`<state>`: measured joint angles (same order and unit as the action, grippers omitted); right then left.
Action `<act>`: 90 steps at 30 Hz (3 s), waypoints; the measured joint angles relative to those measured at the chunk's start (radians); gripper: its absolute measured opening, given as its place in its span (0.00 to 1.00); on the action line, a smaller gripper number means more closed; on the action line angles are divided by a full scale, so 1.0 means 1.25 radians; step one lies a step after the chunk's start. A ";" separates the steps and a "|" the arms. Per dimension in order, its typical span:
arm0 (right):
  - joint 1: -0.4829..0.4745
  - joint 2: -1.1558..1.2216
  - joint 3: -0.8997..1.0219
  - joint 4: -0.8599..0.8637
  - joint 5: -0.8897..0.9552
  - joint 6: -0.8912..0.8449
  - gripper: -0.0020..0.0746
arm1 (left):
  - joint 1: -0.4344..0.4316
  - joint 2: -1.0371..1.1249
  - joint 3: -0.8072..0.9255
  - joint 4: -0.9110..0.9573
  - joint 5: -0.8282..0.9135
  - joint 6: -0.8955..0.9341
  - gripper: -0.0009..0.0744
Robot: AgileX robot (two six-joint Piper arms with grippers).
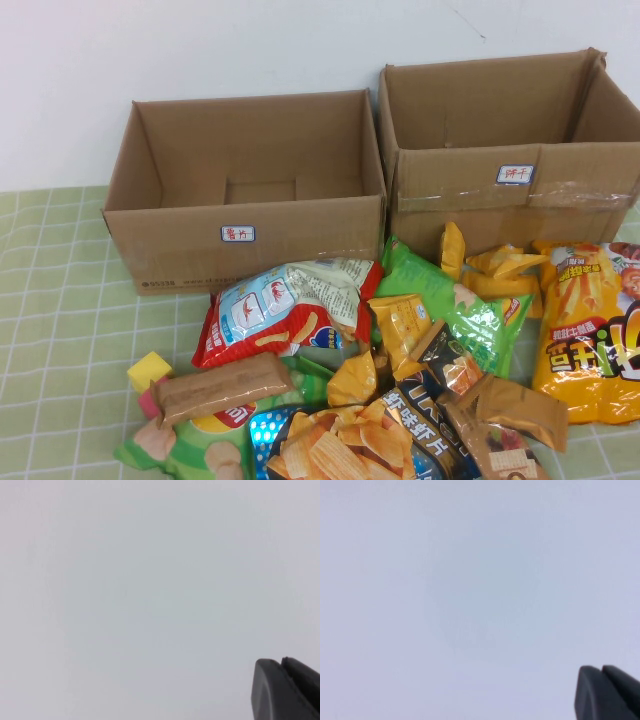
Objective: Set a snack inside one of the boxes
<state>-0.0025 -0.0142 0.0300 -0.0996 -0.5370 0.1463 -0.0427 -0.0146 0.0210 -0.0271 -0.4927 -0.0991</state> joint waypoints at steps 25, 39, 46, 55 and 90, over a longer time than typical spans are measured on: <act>0.000 0.000 -0.032 0.091 -0.224 0.032 0.02 | 0.000 0.000 -0.047 -0.063 -0.128 0.001 0.01; 0.000 0.131 -0.388 0.080 0.711 -0.067 0.02 | 0.000 0.148 -0.416 -0.089 0.682 0.248 0.01; 0.000 0.301 -0.388 0.070 0.895 -0.085 0.02 | 0.000 0.207 -0.416 -0.066 0.904 0.257 0.01; 0.000 0.614 -0.393 0.067 0.840 -0.097 0.12 | 0.000 0.210 -0.416 -0.033 0.943 0.258 0.01; 0.007 1.449 -0.767 0.252 0.683 -0.152 0.41 | 0.000 0.210 -0.281 -0.022 0.851 0.274 0.01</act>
<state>0.0058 1.7965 -0.9288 0.2155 0.3166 -0.0432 -0.0427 0.2475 -0.3298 -0.0546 0.5712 0.2440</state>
